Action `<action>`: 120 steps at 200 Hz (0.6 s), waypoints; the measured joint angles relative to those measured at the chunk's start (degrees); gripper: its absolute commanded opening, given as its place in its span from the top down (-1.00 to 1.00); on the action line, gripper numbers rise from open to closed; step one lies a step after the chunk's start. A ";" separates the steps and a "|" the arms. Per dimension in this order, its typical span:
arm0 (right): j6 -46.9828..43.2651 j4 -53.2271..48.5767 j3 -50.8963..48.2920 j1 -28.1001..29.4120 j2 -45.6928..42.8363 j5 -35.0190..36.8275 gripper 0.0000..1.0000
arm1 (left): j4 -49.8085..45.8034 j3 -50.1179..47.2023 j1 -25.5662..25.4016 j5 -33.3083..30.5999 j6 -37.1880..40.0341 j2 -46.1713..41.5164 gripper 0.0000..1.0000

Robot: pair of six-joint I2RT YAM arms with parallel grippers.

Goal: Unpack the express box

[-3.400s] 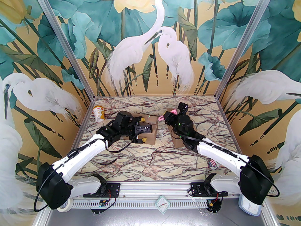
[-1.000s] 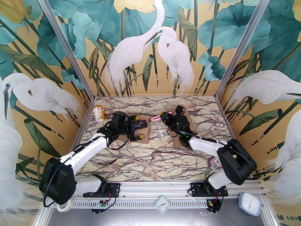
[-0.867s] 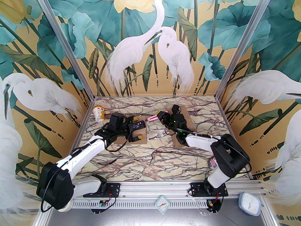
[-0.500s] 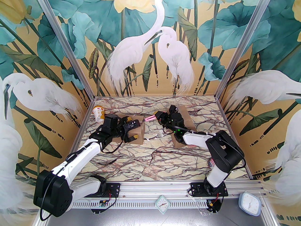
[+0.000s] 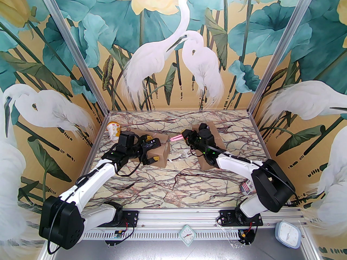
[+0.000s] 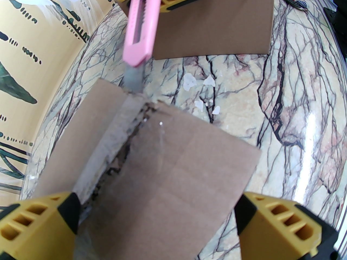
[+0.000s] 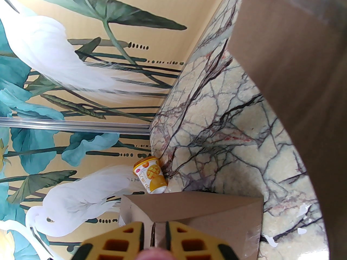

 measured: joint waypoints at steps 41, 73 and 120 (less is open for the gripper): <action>-0.26 -0.59 -1.88 0.33 -3.13 2.27 1.00 | -0.33 0.00 0.33 1.03 0.02 0.00 -0.99; -0.63 -0.26 -1.88 1.29 -2.89 2.93 1.00 | -1.84 0.66 0.37 1.64 0.07 0.00 -0.99; -0.57 3.26 -1.79 2.43 1.01 2.84 1.00 | -3.37 1.14 0.37 2.10 0.17 0.00 -0.99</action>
